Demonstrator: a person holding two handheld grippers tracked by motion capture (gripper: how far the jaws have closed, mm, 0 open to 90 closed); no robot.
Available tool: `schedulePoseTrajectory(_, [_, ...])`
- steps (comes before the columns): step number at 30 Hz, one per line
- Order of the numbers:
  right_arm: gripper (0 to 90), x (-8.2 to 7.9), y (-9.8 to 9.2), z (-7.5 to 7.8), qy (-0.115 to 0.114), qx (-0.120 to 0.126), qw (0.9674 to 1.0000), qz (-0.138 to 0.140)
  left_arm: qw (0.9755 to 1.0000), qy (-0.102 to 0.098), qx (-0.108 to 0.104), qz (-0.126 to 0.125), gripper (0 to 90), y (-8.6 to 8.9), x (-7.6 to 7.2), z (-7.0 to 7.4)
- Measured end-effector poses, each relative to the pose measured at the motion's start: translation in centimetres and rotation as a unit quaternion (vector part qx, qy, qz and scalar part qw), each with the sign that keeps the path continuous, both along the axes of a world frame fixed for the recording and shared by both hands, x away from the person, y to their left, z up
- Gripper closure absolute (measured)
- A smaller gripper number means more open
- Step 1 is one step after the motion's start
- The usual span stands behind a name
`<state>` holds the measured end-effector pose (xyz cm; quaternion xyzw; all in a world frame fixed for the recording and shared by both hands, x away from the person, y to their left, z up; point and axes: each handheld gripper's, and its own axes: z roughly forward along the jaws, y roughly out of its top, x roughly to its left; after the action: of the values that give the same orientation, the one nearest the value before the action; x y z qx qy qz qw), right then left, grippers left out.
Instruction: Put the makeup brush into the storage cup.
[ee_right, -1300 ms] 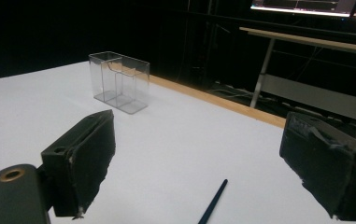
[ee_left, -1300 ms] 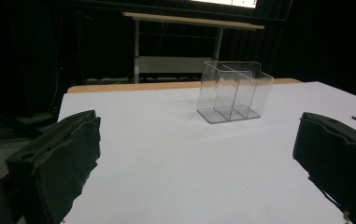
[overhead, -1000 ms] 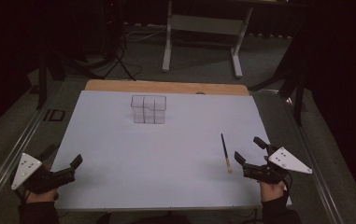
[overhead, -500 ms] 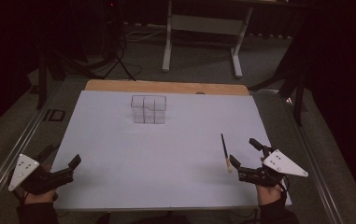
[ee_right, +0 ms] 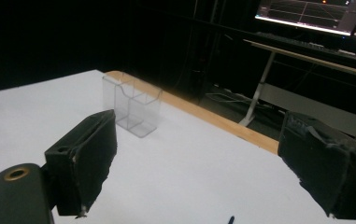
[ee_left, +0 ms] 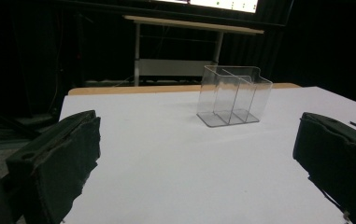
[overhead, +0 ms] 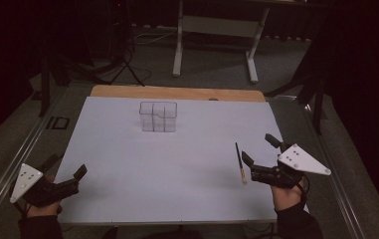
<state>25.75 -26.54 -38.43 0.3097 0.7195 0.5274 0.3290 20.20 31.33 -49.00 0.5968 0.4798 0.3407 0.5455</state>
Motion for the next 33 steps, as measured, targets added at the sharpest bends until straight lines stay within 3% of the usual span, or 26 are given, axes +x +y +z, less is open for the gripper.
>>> schedulePoseTrajectory(5, [10.8, 0.9, 0.2, 1.3, 0.007, 0.001, 0.9999, -0.008, 1.0, 0.001, -0.002, -0.001, 0.9, 0.0, 0.0, 0.0])
schedulePoseTrajectory(11, [9.8, 2.3, 0.8, 1.9, 0.039, 0.002, 0.999, -0.022, 1.0, 0.001, -0.003, 0.0, 1.0, 0.0, 0.0, 0.0])
schedulePoseTrajectory(12, [9.9, 2.8, 1.3, 2.0, 0.055, -0.015, 0.9979, -0.032, 1.0, 0.0, -0.006, 0.0, 0.9, 0.1, 0.0, 0.0])
schedulePoseTrajectory(13, [9.8, 3.0, 1.5, 2.0, 0.056, -0.023, 0.9973, -0.042, 1.0, 0.001, -0.007, 0.001, 1.0, 0.1, 0.0, 0.0])
schedulePoseTrajectory(15, [9.8, 3.2, 1.6, 2.0, 0.063, -0.021, 0.9969, -0.041, 1.0, 0.001, -0.007, 0.001, 1.0, 0.1, 0.0, 0.0])
schedulePoseTrajectory(19, [9.8, 4.5, 1.7, 1.6, 0.109, -0.024, 0.9918, -0.062, 1.0, 0.002, -0.008, 0.001, 0.9, 0.1, 0.1, 0.0])
schedulePoseTrajectory(20, [9.8, 4.5, 1.7, 1.6, 0.109, -0.024, 0.9918, -0.062, 1.0, 0.002, -0.008, 0.001, 0.9, 0.1, 0.1, 0.0])
schedulePoseTrajectory(21, [9.8, 4.8, 1.7, 1.5, 0.117, -0.024, 0.9903, -0.071, 1.0, 0.002, -0.008, 0.001, 0.9, 0.1, 0.1, 0.0])
schedulePoseTrajectory(22, [9.8, 5.4, 1.7, 1.0, 0.14, -0.017, 0.9856, -0.094, 1.0, 0.002, -0.007, 0.001, 0.9, 0.0, 0.1, 0.0])
schedulePoseTrajectory(26, [9.9, 6.5, 1.2, 0.2, 0.177, 0.001, 0.9755, -0.131, 1.0, 0.001, -0.008, 0.001, 0.9, 0.0, 0.1, 0.0])
schedulePoseTrajectory(30, [9.9, 7.3, 1.0, -0.8, 0.209, -0.01, 0.9678, -0.14, 1.0, 0.002, -0.009, 0.0, 0.9, 0.0, 0.1, 0.0])
schedulePoseTrajectory(33, [10.5, 7.7, 0.9, -1.6, 0.237, -0.012, 0.9603, -0.147, 1.0, 0.003, -0.009, 0.001, 0.9, 0.0, 0.1, 0.0])
